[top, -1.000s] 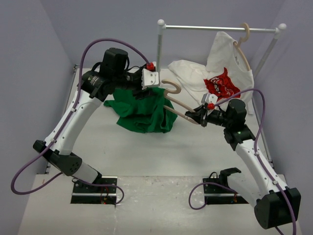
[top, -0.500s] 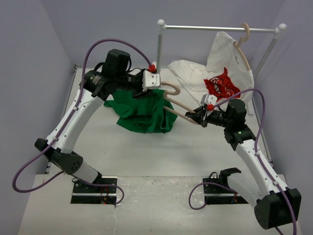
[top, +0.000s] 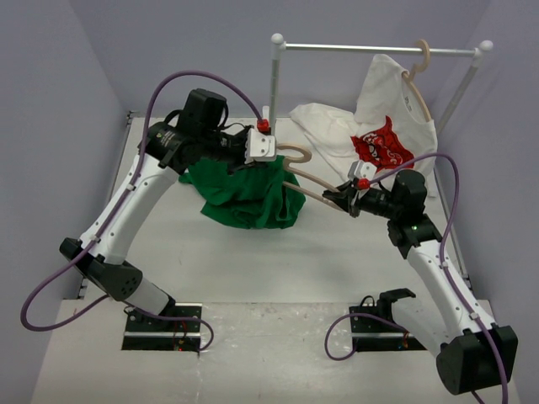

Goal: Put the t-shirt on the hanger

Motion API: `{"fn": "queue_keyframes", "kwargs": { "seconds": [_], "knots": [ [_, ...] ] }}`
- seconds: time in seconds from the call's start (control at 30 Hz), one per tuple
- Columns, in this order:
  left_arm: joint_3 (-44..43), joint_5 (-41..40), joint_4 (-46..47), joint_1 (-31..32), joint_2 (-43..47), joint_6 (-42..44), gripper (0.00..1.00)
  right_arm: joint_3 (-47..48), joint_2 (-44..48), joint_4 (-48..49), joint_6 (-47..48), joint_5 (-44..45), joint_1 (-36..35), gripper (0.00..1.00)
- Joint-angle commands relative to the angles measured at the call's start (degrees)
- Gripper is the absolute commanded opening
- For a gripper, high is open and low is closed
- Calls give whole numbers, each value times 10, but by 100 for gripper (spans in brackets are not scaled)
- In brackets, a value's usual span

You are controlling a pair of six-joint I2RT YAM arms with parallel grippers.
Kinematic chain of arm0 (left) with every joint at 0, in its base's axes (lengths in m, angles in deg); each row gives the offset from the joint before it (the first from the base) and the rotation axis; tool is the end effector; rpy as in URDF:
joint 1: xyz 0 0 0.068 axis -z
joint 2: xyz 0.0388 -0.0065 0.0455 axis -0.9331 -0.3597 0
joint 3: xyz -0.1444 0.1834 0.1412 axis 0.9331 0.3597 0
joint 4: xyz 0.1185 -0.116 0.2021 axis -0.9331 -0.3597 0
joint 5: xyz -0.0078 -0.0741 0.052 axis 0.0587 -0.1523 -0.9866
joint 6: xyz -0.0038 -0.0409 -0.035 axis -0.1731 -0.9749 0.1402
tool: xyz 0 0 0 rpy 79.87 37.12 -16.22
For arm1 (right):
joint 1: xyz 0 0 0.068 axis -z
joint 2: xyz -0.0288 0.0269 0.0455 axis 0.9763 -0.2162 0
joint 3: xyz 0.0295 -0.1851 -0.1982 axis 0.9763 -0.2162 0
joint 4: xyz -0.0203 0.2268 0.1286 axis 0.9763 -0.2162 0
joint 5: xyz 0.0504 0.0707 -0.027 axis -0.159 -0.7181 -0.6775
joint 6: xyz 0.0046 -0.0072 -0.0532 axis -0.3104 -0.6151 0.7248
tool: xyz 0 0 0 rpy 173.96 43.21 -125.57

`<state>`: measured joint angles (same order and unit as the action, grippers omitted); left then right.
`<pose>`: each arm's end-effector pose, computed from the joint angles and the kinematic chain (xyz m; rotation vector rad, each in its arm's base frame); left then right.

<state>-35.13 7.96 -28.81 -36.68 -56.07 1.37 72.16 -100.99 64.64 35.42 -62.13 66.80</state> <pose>0.2446 -0.1806 0.4463 1.6500 1.3920 -0.5982 0.1959 0.0658 0.3113 -1.0372 1.4020 0.7030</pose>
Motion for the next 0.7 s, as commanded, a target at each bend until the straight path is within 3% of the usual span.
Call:
{"fn": "queue_keyframes", "kwargs": {
  "seconds": [0.0,0.13,0.3,0.33,0.4,0.43,0.67],
  "knots": [
    [-6,-26,44,-1,-3,-5,0,15,6,85,-41,-51,-8,0],
    [-6,-40,67,-1,11,-15,0,16,-17,115,-100,-57,-8,2],
    [7,-81,101,-4,40,-21,0,69,-36,83,-279,66,-8,38],
    [6,-87,104,-6,42,-25,0,74,-37,77,-290,75,-8,50],
    [3,-97,113,-12,50,-41,0,99,-30,40,-362,107,-8,89],
    [2,-99,117,-15,53,-52,0,100,-23,37,-391,122,-8,98],
    [38,-114,155,-20,85,-116,0,38,55,95,-499,283,-7,99]
  ]
}}
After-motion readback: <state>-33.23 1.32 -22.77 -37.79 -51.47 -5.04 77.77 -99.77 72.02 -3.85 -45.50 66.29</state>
